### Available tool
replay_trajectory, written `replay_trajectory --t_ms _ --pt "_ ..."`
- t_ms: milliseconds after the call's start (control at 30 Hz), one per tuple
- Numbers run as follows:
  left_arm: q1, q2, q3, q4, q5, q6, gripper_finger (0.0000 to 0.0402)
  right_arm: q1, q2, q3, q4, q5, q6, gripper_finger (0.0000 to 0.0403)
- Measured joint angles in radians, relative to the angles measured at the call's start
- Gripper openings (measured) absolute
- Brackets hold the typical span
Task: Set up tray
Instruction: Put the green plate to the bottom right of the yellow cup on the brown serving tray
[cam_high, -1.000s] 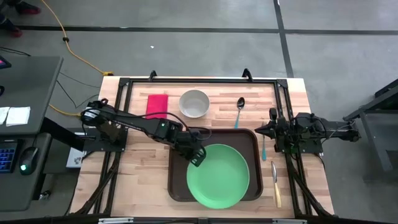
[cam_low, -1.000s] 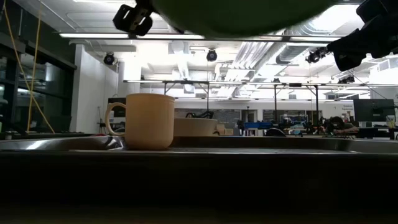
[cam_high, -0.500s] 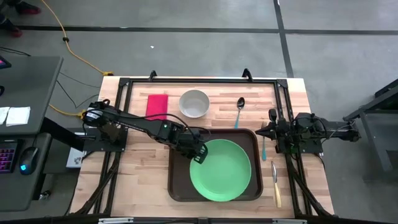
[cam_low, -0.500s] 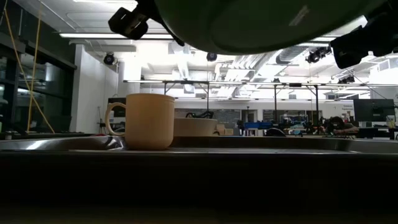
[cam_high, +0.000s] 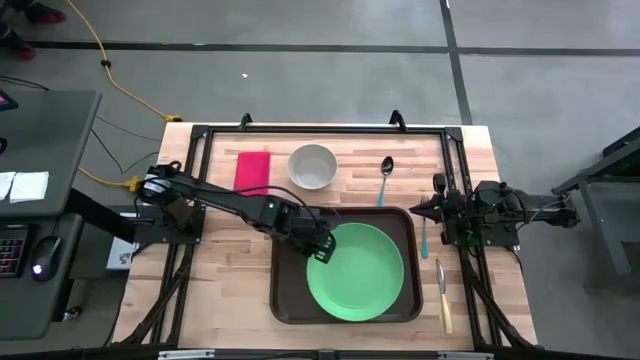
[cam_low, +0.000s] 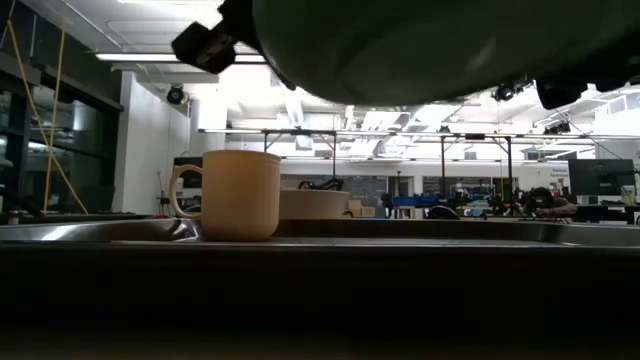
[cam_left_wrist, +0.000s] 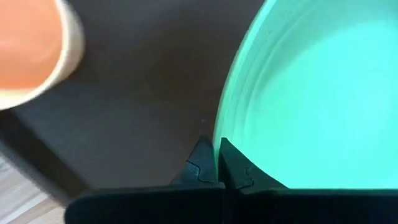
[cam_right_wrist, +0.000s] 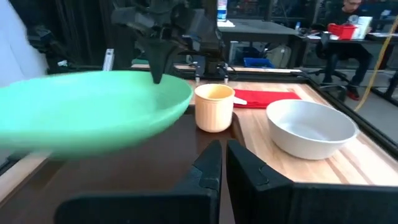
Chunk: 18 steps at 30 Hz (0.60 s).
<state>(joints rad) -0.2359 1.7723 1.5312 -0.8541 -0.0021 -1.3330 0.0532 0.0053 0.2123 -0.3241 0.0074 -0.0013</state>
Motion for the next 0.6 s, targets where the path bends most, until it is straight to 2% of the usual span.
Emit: replay_trajectory --t_ms 600 --pt "0.0 0.062 0.0 0.046 0.018 -0.03 0.0013 0.0 0.0 0.0 -0.002 -0.017 0.0 0.0"
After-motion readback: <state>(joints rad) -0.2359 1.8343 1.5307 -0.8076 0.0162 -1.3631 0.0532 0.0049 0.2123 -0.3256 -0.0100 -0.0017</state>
